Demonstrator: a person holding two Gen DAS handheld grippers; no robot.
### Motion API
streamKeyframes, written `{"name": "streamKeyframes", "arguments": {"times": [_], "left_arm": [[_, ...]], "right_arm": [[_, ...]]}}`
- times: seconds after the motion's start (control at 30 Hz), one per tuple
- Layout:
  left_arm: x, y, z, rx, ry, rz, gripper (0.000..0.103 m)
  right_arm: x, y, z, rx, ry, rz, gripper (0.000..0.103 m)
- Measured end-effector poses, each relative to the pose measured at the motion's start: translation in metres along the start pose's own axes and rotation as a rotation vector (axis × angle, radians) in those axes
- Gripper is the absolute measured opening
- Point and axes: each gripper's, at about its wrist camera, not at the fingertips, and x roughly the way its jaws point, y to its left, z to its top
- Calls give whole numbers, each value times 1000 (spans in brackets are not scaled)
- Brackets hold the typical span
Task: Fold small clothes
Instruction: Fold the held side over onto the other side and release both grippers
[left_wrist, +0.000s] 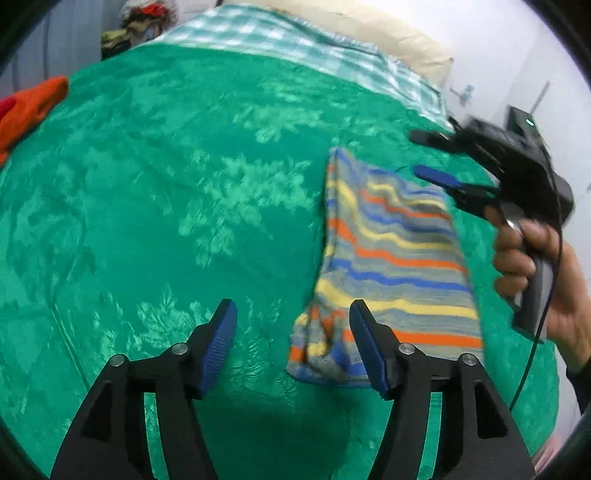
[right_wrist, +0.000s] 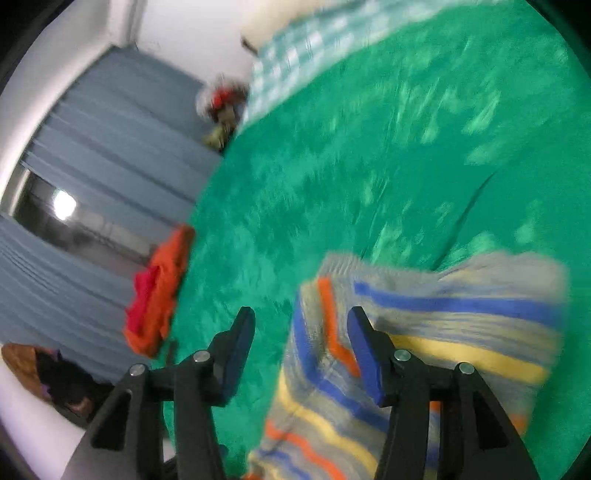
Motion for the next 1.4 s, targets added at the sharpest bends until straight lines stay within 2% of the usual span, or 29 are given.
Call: {"name": "streamKeyframes", "arguments": {"times": [0.1, 0.13, 0.2, 0.27, 0.3, 0.33, 0.37, 0.4, 0.43, 0.47, 0.53, 0.57, 0.63, 0.7, 0.8, 0.87, 0.9, 0.93, 1.0, 1.07, 1.13, 1.27, 1.37, 1.4], "left_arm": [[11, -18, 4, 77, 6, 0, 69], [20, -25, 5, 102, 15, 25, 69], [40, -24, 6, 121, 45, 75, 68], [68, -18, 1, 143, 111, 148, 64], [74, -14, -2, 148, 135, 157, 64], [75, -12, -3, 149, 149, 146, 64], [70, -11, -1, 152, 157, 139, 64], [64, -10, 4, 154, 160, 128, 63], [55, -10, 11, 155, 144, 106, 66], [47, -11, 20, 158, 120, 80, 70], [40, -19, 43, 177, 74, 33, 86], [43, -25, 52, 190, 59, 21, 87], [62, -39, 74, 221, 64, 16, 90], [98, -48, 88, 244, 104, 68, 90], [145, -48, 90, 264, 163, 181, 91], [152, -44, 88, 242, 180, 167, 92], [148, -43, 89, 231, 176, 157, 92], [143, -42, 89, 230, 175, 153, 91], [129, -43, 87, 236, 163, 145, 91], [112, -45, 79, 248, 157, 133, 91], [96, -46, 67, 257, 150, 136, 94], [85, -47, 35, 272, 168, 166, 95], [85, -42, 14, 283, 198, 203, 96], [80, -42, 12, 277, 200, 207, 95]], "right_arm": [[-54, 6, -18, -138, -46, -101, 53], [-72, 12, -34, -216, -36, -137, 51], [-85, 20, -59, -296, 5, -148, 40], [-82, 25, -96, -339, 83, -124, 28], [-72, 23, -115, -344, 131, -111, 28], [-59, 14, -133, -346, 194, -127, 26], [-47, 8, -151, -362, 245, -174, 15], [-39, 4, -163, -376, 291, -193, 11], [-41, 5, -164, -373, 296, -192, 10], [-46, 7, -159, -370, 282, -183, 11], [-60, 13, -139, -365, 227, -160, 11], [-63, 16, -126, -368, 196, -167, 15], [-65, 16, -93, -369, 124, -224, 17], [-62, 9, -61, -346, 72, -254, 18], [-33, -14, -23, -301, 69, -350, 18], [-3, -37, -20, -258, 163, -402, 19], [7, -45, -24, -243, 187, -419, 19], [4, -41, -26, -258, 162, -424, 19], [-10, -26, -30, -283, 131, -435, 29], [-32, -10, -40, -290, 80, -429, 56], [-61, 14, -58, -334, 14, -425, 57], [-89, 44, -107, -402, 8, -397, 57], [-80, 43, -158, -417, 72, -403, 57], [-66, 34, -175, -393, 152, -430, 57]]}}
